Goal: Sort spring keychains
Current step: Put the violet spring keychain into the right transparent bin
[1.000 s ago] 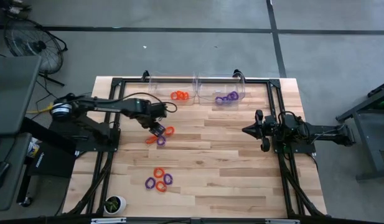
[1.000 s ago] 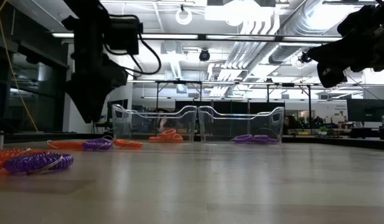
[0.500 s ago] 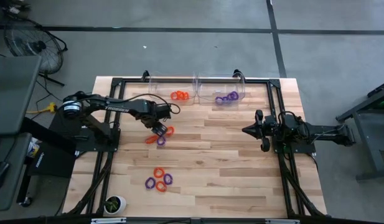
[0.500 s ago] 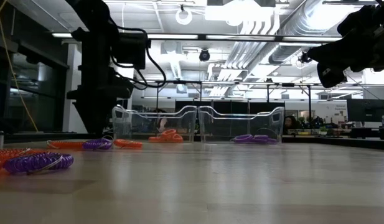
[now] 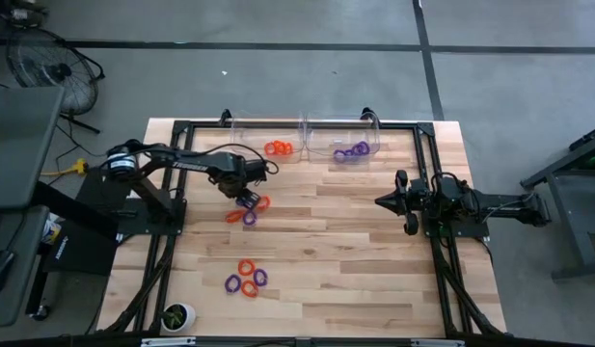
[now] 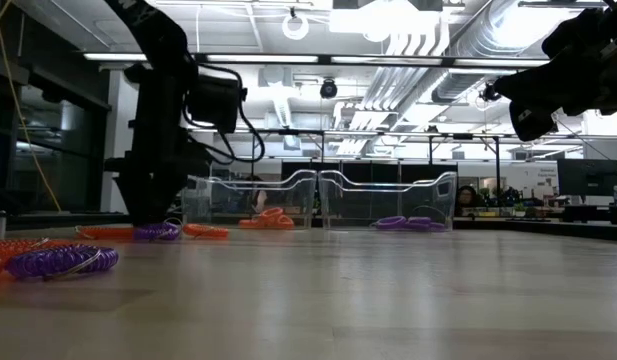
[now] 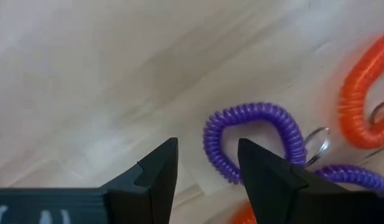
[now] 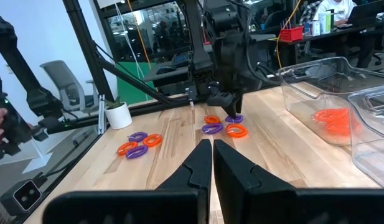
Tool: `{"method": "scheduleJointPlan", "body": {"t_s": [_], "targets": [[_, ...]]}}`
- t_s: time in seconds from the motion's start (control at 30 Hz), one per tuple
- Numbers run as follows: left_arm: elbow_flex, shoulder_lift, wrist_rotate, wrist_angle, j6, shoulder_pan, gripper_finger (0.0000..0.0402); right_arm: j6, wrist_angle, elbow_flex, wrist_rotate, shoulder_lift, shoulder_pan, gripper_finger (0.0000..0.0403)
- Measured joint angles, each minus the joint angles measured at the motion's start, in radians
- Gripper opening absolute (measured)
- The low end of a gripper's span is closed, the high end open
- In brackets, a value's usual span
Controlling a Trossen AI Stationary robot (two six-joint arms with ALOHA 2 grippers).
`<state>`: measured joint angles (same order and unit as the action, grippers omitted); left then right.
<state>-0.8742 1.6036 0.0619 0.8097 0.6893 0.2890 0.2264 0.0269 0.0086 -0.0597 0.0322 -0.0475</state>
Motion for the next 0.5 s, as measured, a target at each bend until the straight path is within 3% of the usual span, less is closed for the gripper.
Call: {"method": "scheduleJointPlan", "body": {"t_s": [0.5], "targets": [[0.0, 0.048, -0.056, -0.036, -0.031, 0.0, 0.0149, 0.0, 0.0, 0.0, 0.0, 0.0, 0.0, 0.0012]]}}
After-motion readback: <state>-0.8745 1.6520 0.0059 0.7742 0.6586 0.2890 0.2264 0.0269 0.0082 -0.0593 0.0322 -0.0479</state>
